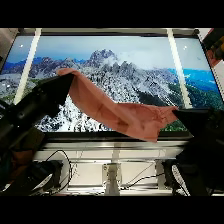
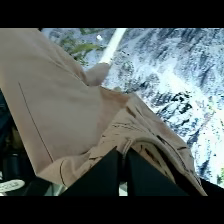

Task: Fold the clothes and pants, and hang the long-sleeved shirts on hangers.

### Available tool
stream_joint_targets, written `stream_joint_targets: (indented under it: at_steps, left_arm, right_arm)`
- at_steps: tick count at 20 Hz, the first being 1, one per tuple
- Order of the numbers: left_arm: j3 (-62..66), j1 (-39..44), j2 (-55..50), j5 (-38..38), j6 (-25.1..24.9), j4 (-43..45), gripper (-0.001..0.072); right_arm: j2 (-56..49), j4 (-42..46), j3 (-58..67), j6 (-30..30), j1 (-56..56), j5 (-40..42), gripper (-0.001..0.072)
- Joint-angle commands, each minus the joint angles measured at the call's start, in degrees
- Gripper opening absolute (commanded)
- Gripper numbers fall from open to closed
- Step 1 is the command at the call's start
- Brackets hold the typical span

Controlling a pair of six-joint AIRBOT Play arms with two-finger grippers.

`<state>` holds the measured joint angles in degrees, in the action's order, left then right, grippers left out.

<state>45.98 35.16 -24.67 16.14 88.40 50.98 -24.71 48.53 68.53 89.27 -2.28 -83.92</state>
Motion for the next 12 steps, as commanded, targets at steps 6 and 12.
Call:
stream_joint_targets:
  at_steps: [6,12]
  left_arm:
    - [0.02,0.72,-21.35,-7.61,9.42,7.43,0.0006]
    - [0.09,0.7,-39.98,-33.77,9.38,6.88,0.0008]
  right_arm:
    - [-8.02,7.43,-12.98,1.11,0.02,23.28,0.0022]
    - [-31.43,6.51,-19.12,1.14,0.07,46.14,0.0022]
